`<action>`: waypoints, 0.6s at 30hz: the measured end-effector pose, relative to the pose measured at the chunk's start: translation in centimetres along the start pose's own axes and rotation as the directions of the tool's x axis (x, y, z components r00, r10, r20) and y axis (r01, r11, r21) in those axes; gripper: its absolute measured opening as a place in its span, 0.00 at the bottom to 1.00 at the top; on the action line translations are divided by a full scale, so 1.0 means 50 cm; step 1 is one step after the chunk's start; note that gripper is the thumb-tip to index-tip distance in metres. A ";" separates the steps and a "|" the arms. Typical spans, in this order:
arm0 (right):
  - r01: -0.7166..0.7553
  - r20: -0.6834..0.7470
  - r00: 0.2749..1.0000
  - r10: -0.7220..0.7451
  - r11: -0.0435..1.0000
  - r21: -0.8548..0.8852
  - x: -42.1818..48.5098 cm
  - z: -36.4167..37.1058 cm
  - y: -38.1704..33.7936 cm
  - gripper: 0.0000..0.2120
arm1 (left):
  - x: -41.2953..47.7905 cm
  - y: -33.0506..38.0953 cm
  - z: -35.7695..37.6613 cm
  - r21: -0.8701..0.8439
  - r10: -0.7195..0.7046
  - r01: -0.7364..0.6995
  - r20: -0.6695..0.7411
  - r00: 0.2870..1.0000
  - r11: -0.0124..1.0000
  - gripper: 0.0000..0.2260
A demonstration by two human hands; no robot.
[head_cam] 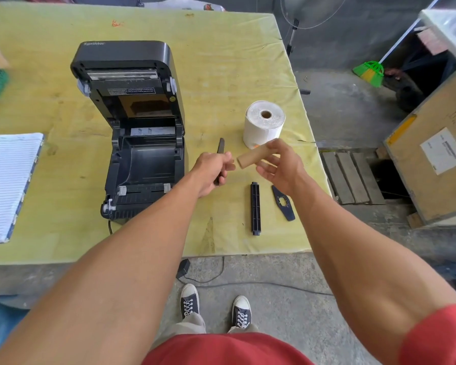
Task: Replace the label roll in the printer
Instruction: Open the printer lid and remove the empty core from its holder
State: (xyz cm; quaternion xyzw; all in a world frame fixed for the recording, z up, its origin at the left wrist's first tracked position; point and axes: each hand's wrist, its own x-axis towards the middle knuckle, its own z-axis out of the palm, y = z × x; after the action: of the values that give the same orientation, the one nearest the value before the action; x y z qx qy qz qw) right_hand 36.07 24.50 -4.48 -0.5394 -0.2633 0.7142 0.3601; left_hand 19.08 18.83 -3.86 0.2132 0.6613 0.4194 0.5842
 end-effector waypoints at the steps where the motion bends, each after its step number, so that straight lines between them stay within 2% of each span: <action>1: 0.018 -0.066 0.998 -0.016 0.999 0.034 0.004 -0.005 -0.004 0.07 | 0.001 -0.002 -0.001 0.004 -0.001 0.001 -0.007 1.000 1.000 0.08; 2: 0.037 -0.118 0.992 -0.038 0.999 -0.008 0.009 -0.012 -0.008 0.09 | 0.001 -0.003 -0.002 0.021 -0.004 0.004 -0.012 1.000 1.000 0.09; 3: 0.042 -0.137 0.989 -0.059 0.991 -0.124 0.012 -0.020 -0.011 0.13 | 0.002 -0.006 -0.004 0.051 -0.010 0.011 -0.021 1.000 0.999 0.08; 6: -0.001 -0.052 0.998 -0.026 0.893 -0.450 0.016 -0.023 0.000 0.21 | 0.015 -0.020 -0.005 0.248 -0.027 0.049 -0.091 0.996 0.967 0.08; 9: -0.006 0.013 1.000 0.018 0.786 -0.618 0.016 0.004 0.028 0.23 | 0.030 -0.042 0.000 0.539 0.005 0.077 -0.150 0.989 0.839 0.10; 11: 0.016 0.033 0.999 0.011 0.680 -0.733 0.020 0.029 0.049 0.22 | 0.029 -0.053 -0.003 0.701 0.068 0.080 -0.180 0.981 0.708 0.08; 14: 0.035 0.045 0.999 0.007 0.522 -0.853 0.025 0.058 0.075 0.19 | 0.031 -0.071 -0.012 0.837 0.150 0.086 -0.196 0.969 0.540 0.06; 18: 0.108 0.106 0.994 -0.020 0.215 -0.971 0.025 0.085 0.095 0.20 | 0.027 -0.103 -0.009 0.915 0.217 0.009 -0.106 0.971 0.404 0.18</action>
State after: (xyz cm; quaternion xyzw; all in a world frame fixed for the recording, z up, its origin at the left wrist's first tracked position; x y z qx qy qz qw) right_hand 30.70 22.69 -7.68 -0.6091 -0.6863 0.3956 -0.0367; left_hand 19.41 16.85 -8.83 0.4916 0.8248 0.0488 0.2751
